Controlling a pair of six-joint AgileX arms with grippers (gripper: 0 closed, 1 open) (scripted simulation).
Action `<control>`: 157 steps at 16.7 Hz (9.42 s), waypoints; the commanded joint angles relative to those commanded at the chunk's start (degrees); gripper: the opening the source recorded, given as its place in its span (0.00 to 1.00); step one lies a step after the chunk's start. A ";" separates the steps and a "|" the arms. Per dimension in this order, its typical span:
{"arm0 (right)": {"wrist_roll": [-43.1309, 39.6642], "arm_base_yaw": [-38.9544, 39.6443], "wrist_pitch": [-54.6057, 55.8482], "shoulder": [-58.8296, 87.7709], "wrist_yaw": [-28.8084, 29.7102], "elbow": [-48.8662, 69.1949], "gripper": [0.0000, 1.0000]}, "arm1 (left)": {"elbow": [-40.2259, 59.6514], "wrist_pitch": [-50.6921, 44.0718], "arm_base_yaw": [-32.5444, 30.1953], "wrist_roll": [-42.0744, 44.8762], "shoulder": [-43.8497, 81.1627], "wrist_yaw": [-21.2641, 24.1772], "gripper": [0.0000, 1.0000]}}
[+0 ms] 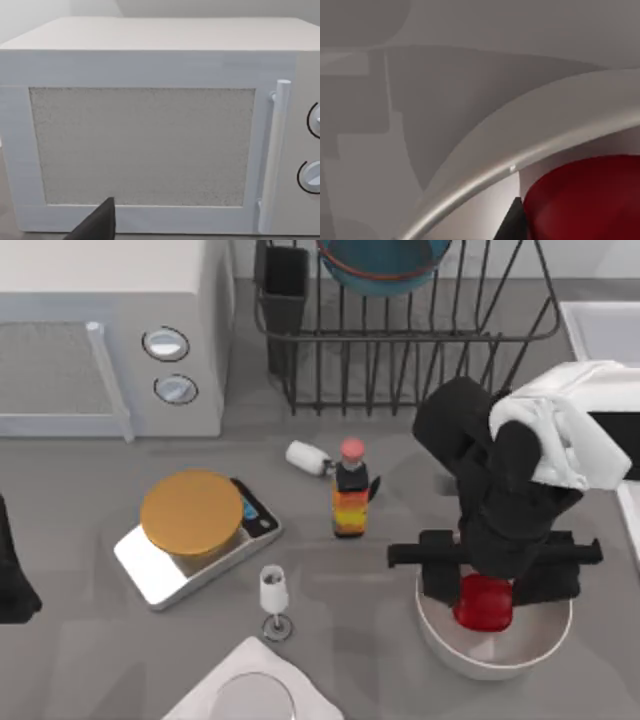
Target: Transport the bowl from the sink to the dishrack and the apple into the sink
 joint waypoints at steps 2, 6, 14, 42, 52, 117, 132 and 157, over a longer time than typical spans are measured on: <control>0.07 0.03 4.41 2.17 0.00 -3.16 1.00 | 0.00 0.00 0.00 0.00 0.00 0.00 1.00; 0.11 0.06 6.77 3.88 0.02 -5.03 1.00 | 0.00 0.00 0.00 0.00 0.00 0.00 1.00; 0.11 0.06 6.77 3.88 0.02 -5.03 0.55 | 0.00 0.00 0.00 0.00 0.00 0.00 1.00; -0.18 1.02 -19.42 -9.66 0.64 11.00 0.00 | 0.00 0.00 0.00 0.00 0.00 0.00 1.00; -4.04 -4.14 -10.50 -9.77 0.50 6.40 0.00 | 0.00 0.00 0.00 0.00 0.00 0.00 1.00; -35.32 -65.54 144.95 18.55 -28.27 -38.15 0.90 | 0.00 0.00 0.00 0.00 0.00 0.00 1.00; -35.32 -63.58 139.70 12.82 -26.41 -39.92 1.00 | 0.00 0.00 0.00 0.00 0.00 0.00 1.00; -36.11 -36.09 47.07 -106.83 -0.90 -65.33 1.00 | 0.00 0.00 0.00 0.00 0.00 0.00 1.00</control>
